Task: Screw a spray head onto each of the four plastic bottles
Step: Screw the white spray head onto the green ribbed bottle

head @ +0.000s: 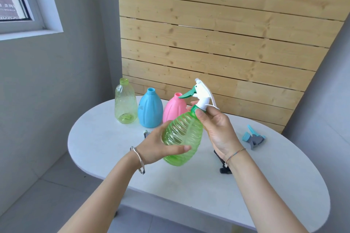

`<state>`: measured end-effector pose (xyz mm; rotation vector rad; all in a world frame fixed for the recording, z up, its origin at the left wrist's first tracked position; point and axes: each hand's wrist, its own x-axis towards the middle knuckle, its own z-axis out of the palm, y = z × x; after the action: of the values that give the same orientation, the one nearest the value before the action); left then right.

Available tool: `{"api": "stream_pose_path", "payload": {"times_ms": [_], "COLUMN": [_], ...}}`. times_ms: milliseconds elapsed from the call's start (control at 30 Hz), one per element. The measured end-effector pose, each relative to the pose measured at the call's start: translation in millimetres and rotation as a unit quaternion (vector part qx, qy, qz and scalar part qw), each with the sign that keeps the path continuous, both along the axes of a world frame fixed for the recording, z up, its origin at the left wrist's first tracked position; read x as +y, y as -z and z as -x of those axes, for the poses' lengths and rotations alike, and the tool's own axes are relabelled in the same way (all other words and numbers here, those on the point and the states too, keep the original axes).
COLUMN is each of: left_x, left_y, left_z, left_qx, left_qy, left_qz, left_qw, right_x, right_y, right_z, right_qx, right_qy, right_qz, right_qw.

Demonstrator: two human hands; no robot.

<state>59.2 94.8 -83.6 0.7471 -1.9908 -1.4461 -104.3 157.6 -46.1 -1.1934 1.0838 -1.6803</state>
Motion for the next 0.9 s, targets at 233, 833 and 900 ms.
{"api": "stream_pose_path", "payload": {"times_ms": [233,833,900], "left_x": [-4,-47,-48], "left_y": [-1,32,33], "left_z": [19,24,23], "left_qx": [0.030,0.043,0.041], "left_qy": [-0.024,-0.237,-0.236], "left_qz": [0.041,0.095,0.095], "left_qw": [0.998,0.966,0.966], "right_x": [-10,-76,-78], "right_y": [-13,39,41], "right_z": [21,69,67], "right_qx": [0.071,0.161,0.167], "right_qy": [0.072,0.235,0.235], "right_qz": [0.033,-0.037,-0.043], "right_qw": [0.994,0.958,0.957]}}
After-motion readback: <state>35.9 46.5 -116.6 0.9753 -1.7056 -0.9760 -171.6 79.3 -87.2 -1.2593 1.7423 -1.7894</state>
